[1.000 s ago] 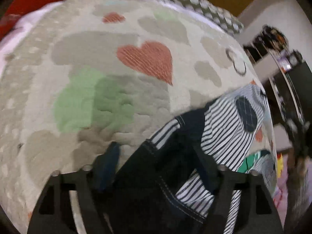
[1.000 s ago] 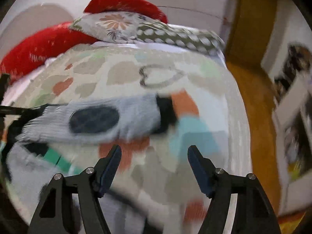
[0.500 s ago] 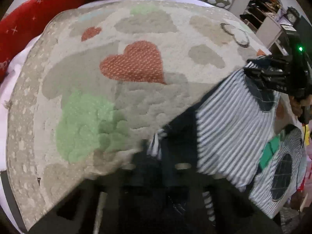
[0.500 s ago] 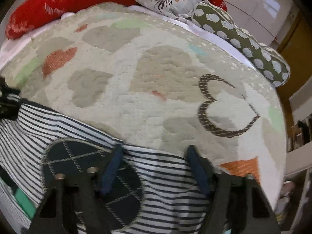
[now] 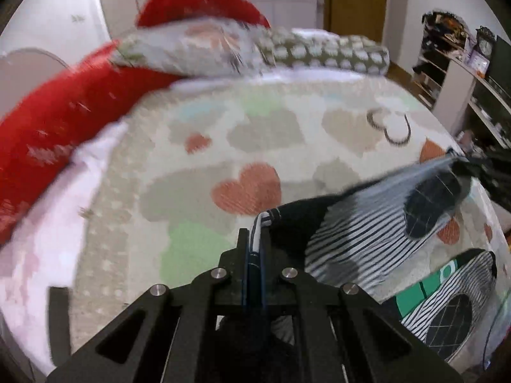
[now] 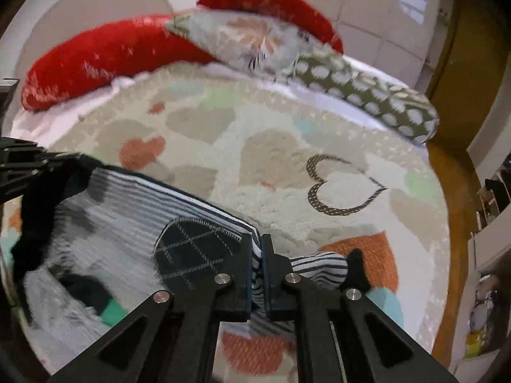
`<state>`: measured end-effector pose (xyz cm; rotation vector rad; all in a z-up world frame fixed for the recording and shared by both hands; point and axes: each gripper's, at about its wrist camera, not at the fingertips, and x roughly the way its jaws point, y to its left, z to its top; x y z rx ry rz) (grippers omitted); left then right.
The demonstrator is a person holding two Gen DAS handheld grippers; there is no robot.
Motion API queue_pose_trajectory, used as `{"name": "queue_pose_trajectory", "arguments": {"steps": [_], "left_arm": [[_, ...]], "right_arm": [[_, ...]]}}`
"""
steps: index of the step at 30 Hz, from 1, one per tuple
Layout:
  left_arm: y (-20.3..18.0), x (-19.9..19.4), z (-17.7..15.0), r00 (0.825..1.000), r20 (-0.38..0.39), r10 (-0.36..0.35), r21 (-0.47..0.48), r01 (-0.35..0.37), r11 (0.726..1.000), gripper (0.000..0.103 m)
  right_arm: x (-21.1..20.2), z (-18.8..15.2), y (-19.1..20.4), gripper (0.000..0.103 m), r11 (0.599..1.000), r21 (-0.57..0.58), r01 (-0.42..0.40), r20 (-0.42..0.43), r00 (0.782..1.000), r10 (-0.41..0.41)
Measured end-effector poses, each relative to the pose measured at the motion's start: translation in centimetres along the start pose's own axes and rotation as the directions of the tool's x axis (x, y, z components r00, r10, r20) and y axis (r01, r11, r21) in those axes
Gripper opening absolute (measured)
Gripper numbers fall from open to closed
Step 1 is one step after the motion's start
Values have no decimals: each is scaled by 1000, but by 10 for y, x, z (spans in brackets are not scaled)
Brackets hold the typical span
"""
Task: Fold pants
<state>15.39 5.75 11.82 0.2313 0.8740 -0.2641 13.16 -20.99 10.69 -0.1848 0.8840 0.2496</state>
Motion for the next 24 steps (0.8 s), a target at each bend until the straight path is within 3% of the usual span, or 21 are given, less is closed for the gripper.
{"name": "queue_pose_trajectory", "arguments": {"steps": [5,10,15,20,24], "left_arm": [[-2,-35,-13,997,68,32,30,-34,999,5],[-3,-67,-58,993,103,53,38,-57,998,5],[0,-92,-119,990,127,61,-16,-59,998,5],[-6,-92,-180,996,69,59,-22,-57,998,7],[-9,-84,-218,997,-3,76,-45,-77,996,12]], "right_arm": [[-49,-27,29,5,999,-14,-33,41,999,34],[-64,-69,63,5,995,-35,-96,19,995,97],[-72,-117,103,5,985,-36,-171,-20,985,170],[-71,-164,133,6,983,-48,-180,-62,982,177],[-68,-191,132,8,987,2,-160,-66,985,159]]}}
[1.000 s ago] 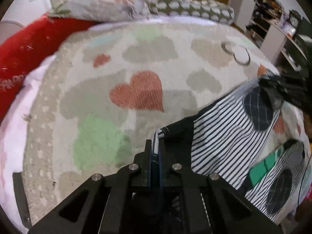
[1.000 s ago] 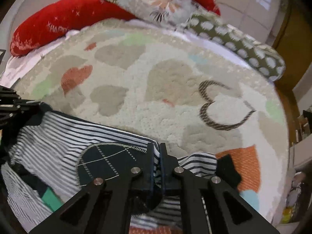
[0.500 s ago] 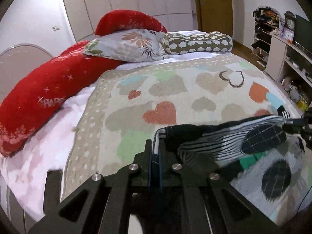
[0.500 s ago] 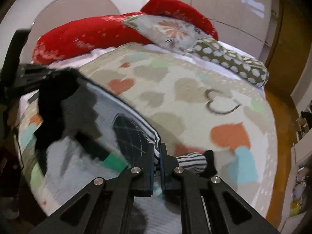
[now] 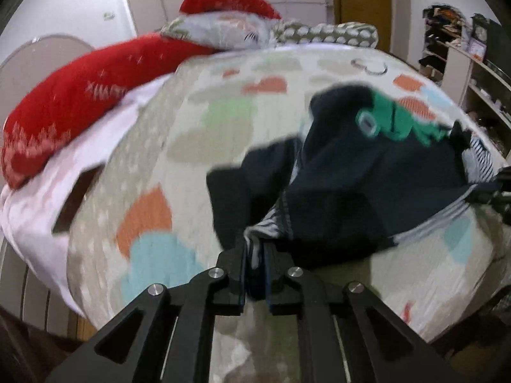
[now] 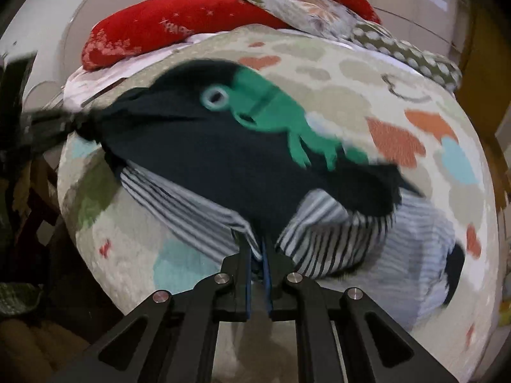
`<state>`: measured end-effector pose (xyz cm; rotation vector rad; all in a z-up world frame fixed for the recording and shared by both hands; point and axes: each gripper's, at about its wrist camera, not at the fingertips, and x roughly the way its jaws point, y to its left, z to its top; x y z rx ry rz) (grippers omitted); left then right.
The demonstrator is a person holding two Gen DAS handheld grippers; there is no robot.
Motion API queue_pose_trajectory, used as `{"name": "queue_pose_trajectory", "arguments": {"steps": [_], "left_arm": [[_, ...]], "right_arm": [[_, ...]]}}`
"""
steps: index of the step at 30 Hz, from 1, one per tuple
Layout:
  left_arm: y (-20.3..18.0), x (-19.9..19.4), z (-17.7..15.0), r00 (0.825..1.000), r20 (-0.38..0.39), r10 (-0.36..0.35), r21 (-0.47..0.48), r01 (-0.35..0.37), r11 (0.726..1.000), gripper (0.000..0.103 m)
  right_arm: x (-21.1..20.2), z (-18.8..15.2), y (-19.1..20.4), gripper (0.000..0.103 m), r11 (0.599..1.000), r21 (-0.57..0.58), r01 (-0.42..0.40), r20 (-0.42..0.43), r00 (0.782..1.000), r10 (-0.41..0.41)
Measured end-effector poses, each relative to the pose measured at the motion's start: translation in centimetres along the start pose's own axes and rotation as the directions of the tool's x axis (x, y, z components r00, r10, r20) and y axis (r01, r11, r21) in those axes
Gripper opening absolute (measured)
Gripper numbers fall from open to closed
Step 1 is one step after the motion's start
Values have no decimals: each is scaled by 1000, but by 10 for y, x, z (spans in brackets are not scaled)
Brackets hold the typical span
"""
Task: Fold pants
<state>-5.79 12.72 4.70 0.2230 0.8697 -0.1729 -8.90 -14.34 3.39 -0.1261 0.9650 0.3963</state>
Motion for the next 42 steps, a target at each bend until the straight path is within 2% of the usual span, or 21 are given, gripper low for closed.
{"name": "queue_pose_trajectory", "arguments": {"steps": [2,3,5,7,10,14,18,20,23,25,27,28,30,32,35,37,39,42], "left_arm": [[9,-4,-11,1000,-21,-14,-70,13,997,22],[16,-8,-15,999,-25,-26,-125,23,992,26],[28,-16,-22,998,-23,-50,-208,45,977,41],[37,-24,-28,999,-20,-36,-265,30,964,43],[43,-36,-33,999,-23,24,-306,-30,952,43],[49,-49,-31,1000,16,10,-387,-3,922,43],[45,-61,-24,998,63,-24,-430,49,901,44],[39,-64,-20,997,75,-29,-424,58,904,45],[33,-63,-17,996,75,-37,-420,65,905,45],[31,-62,-17,996,72,-49,-421,75,904,45],[31,-63,-18,996,74,-52,-423,79,902,45],[31,-63,-18,996,74,-50,-423,77,903,45],[33,-65,-18,996,80,-43,-428,73,901,45],[36,-66,-18,995,88,-42,-441,77,894,45],[39,-65,-20,994,92,-56,-464,93,881,45],[41,-64,-21,994,89,-63,-469,97,878,45],[42,-60,-21,995,78,-69,-474,97,875,45],[46,-55,-16,995,64,-77,-483,99,870,46]], "right_arm": [[-4,-9,-3,12,999,38,-7,15,1000,6],[-9,-13,-7,17,998,62,-14,24,1000,13],[-19,-18,-13,29,994,110,-26,46,999,22],[-36,-28,-23,39,987,157,-27,93,996,12],[-60,-41,-45,40,971,238,8,158,986,-46],[-82,-58,-95,40,907,420,40,203,970,-137],[-89,-68,-121,40,855,518,-6,236,962,-136],[-87,-66,-125,40,850,527,-11,244,960,-138],[-77,-50,-118,40,872,489,-26,243,964,-107],[-59,-34,-110,40,894,448,5,197,975,-105],[-32,-22,-105,40,900,431,71,103,987,-127],[-24,-18,-102,33,903,421,89,75,988,-133],[-24,-13,-96,12,912,400,87,88,987,-132],[-39,-9,-93,11,916,396,66,149,980,-135],[-66,-10,-105,11,899,435,52,222,961,-163],[-72,-16,-120,11,882,466,62,219,958,-183],[-69,-29,-140,11,848,526,64,192,963,-191],[-54,-49,-165,13,799,600,26,151,978,-146]]}}
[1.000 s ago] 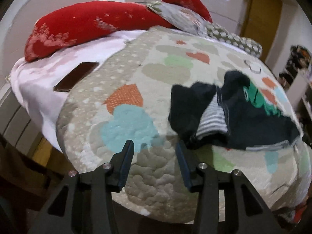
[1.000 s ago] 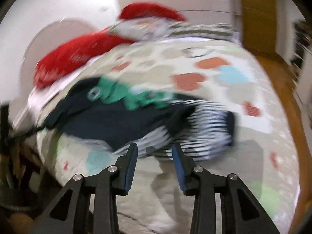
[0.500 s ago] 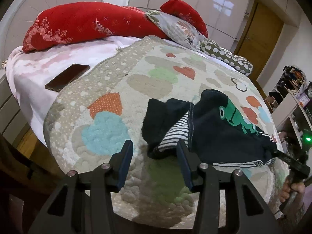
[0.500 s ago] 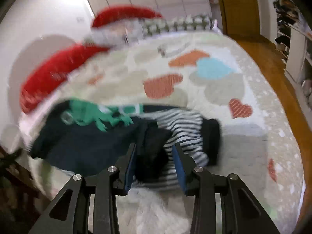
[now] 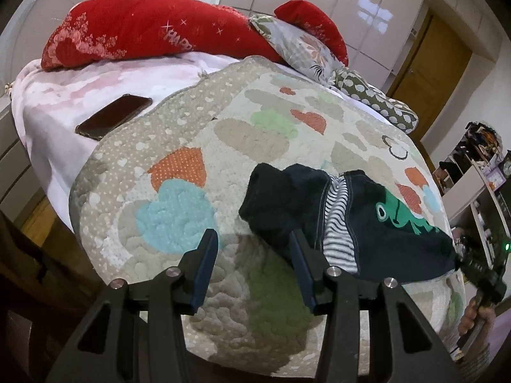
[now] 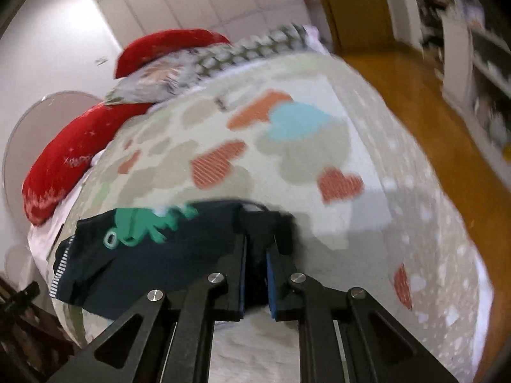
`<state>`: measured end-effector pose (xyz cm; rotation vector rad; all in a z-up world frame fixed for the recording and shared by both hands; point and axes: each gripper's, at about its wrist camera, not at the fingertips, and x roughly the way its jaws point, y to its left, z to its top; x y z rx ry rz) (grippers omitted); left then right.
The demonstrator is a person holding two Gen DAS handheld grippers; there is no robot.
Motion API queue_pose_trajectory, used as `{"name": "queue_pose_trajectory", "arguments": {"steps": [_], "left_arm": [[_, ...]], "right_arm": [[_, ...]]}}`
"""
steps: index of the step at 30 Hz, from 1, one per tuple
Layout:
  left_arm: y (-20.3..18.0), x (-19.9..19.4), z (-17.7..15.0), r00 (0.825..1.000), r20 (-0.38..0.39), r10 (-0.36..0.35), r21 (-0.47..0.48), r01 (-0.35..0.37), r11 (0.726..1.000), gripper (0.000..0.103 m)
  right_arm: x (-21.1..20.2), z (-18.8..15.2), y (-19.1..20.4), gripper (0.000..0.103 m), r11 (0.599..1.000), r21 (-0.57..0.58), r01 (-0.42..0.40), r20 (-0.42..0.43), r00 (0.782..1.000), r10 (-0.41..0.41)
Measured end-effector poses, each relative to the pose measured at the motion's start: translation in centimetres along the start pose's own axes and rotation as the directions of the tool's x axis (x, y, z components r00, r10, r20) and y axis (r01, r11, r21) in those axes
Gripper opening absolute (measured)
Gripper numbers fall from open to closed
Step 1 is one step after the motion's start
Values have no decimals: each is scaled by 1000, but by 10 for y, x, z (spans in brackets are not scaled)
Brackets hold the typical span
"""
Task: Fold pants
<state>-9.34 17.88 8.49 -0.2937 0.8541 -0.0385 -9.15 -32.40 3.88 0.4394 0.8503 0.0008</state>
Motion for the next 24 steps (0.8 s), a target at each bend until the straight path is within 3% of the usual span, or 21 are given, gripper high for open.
{"name": "queue_pose_trajectory", "arguments": {"steps": [2,3,4,11,12,14,15,18,21,23,24], "left_arm": [[-1,5,7,1000,-10,-4,-1,4,1000,53],[-1,9,13,1000,-14,-9,-1,9,1000,54],[-2,13,17,1000,-16,-14,0,14,1000,54],[-16,83,56,990,-135,-34,36,39,999,61],[-22,97,59,987,-160,-7,67,17,998,60],[-34,117,62,981,-172,91,146,-66,987,33],[-41,128,66,975,-139,174,207,-143,968,33],[-50,146,74,951,-58,303,271,-277,922,33],[-53,157,79,945,-63,320,271,-292,917,33],[-50,154,80,958,-74,278,248,-252,935,33],[-46,147,80,971,-90,220,213,-197,957,34]], "right_arm": [[0,-5,-9,30,999,36,-18,-6,1000,18],[-1,-4,-9,47,999,40,-22,3,1000,22],[-5,-5,-8,58,999,40,-22,23,1000,22],[-15,-8,-7,60,998,54,-34,55,998,31],[-14,-9,-6,60,998,50,-31,53,998,28],[-11,-11,-5,60,999,45,-16,46,999,14],[-9,-12,-6,60,999,45,-12,40,999,10],[-4,-15,-9,60,998,58,-11,26,1000,9],[-1,-15,-12,60,997,69,-22,23,1000,20],[-1,-15,-12,62,997,71,-23,24,999,22],[-1,-15,-12,62,997,69,-25,26,999,23]]}}
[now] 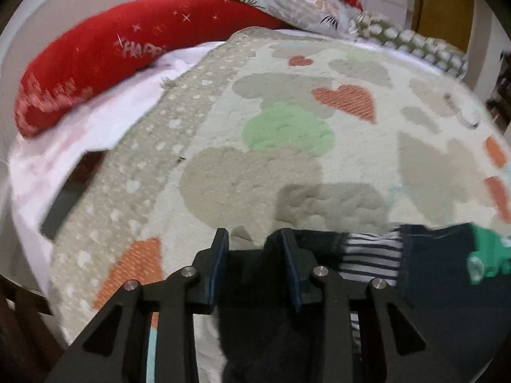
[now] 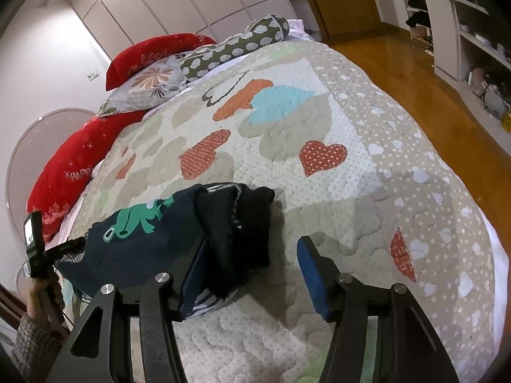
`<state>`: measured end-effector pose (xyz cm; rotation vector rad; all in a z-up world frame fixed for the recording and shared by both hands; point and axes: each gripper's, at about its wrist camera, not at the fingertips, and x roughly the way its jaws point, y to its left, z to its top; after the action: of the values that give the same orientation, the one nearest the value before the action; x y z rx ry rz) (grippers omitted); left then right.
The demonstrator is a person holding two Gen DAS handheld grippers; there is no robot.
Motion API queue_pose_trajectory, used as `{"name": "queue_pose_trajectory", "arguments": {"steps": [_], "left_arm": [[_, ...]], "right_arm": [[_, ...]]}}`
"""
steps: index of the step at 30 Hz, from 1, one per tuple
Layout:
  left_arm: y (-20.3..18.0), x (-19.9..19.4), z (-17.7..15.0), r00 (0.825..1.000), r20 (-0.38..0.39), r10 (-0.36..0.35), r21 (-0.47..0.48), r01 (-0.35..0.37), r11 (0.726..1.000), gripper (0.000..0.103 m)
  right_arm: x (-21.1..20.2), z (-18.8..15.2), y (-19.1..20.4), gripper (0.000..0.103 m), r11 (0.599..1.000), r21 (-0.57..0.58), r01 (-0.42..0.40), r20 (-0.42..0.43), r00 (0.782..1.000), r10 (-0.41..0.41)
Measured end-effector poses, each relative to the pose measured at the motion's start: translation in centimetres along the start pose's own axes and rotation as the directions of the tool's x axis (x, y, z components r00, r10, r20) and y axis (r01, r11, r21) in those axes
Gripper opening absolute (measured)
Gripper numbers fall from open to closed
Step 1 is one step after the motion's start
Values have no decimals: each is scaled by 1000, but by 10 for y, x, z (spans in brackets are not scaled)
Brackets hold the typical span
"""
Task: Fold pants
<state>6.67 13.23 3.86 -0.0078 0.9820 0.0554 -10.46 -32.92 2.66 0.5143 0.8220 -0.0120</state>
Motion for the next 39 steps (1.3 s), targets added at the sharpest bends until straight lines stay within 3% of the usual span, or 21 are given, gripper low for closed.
{"name": "queue_pose_trajectory", "arguments": {"steps": [4,11,12,13,14,16,18,23,28,31,33,39], "left_arm": [[20,-17,-9,989,2,-148,-79,148,986,35],[69,-65,-38,967,88,-239,-241,254,937,42],[73,-71,-42,962,98,-254,-262,271,926,42],[74,-73,-43,961,101,-259,-267,277,923,42],[73,-76,-43,959,105,-262,-267,281,922,42],[69,-84,-43,959,116,-260,-251,281,926,42],[56,-90,-38,958,126,-259,-217,282,935,43],[12,-92,-32,942,117,-316,-124,330,936,43],[-30,-68,-37,952,87,-293,-22,296,955,44],[-31,-29,-43,976,21,-216,-46,216,975,44],[-22,-12,-46,967,18,-256,-89,256,963,44],[-17,-37,-44,963,6,-268,-88,267,960,44]], "right_arm": [[7,2,3,69,1000,-9,-21,-9,1000,21],[39,6,15,76,999,-38,-31,-36,999,30],[41,6,17,66,999,-45,-23,-34,999,22],[41,7,19,32,999,-48,-17,-35,999,15],[41,10,18,23,999,-28,-47,-58,997,45],[32,13,13,20,996,25,-85,-47,995,86],[19,16,15,19,998,8,-58,-8,998,58],[3,20,12,17,1000,-23,10,20,1000,-9],[14,17,-5,19,1000,30,8,-23,1000,-7],[23,12,-9,21,999,34,24,-37,999,-22],[24,10,-11,27,999,33,23,-31,999,-22],[20,12,-21,39,996,85,-8,-29,1000,11]]}}
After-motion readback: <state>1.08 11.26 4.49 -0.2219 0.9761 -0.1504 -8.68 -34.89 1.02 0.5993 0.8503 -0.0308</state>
